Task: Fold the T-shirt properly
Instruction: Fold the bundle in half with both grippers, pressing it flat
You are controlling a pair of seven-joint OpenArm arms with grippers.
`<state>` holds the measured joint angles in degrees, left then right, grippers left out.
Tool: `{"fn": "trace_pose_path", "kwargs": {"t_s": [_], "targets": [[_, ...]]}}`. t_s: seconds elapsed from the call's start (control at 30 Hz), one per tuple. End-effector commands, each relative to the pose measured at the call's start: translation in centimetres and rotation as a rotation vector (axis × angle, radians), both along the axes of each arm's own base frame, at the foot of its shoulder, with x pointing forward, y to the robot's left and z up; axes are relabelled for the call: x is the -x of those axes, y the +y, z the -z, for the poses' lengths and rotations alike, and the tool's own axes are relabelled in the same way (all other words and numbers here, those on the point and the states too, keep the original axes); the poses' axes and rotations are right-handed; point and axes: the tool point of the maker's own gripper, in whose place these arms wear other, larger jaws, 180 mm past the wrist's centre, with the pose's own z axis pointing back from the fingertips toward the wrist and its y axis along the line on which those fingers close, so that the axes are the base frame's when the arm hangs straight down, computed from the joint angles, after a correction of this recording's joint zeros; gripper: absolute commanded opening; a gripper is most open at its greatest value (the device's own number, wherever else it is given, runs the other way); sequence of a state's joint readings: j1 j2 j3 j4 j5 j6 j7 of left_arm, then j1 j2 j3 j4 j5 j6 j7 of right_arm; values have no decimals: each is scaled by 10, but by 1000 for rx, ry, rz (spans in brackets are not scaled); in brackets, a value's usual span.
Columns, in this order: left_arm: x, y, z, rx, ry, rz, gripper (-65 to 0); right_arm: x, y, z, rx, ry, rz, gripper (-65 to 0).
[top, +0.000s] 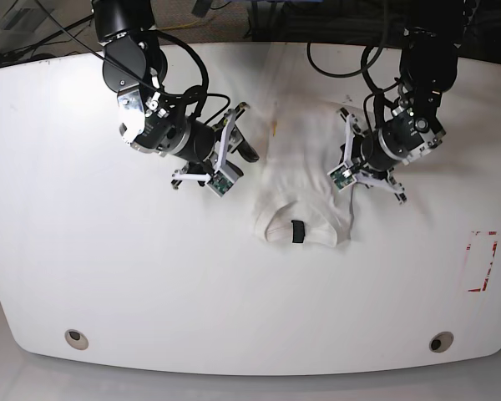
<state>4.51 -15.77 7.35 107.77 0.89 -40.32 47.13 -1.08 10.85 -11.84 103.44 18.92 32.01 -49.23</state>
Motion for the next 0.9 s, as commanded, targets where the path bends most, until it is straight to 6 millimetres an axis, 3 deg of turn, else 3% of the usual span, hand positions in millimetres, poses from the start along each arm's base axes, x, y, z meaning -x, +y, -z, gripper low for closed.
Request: {"fn": "trace_pose_path", "kwargs": {"t_s": [0.0,0.13,0.27,0.43,0.67,0.87], "targets": [[7,2,-1,23,-2,-23,-606,-13,9,-27,-92,-52,-16,-425],[22,18,10,44,37,-103,-606,-24,19,-38,-210,-14,-25,-425],[23,27,11,76,39,-177,-606,-33,31,-44,-283,11,-32,-425],[23,23,14,111,48,-213,-606,-48,54,-50,-352,35,-31,-422],[25,13,15,138,54,-218,-606,-69,60,-18,-372,100,14,-423],[29,13,19,137,67,-219,-604,-83,30,24,-238,82,51,-425]]}}
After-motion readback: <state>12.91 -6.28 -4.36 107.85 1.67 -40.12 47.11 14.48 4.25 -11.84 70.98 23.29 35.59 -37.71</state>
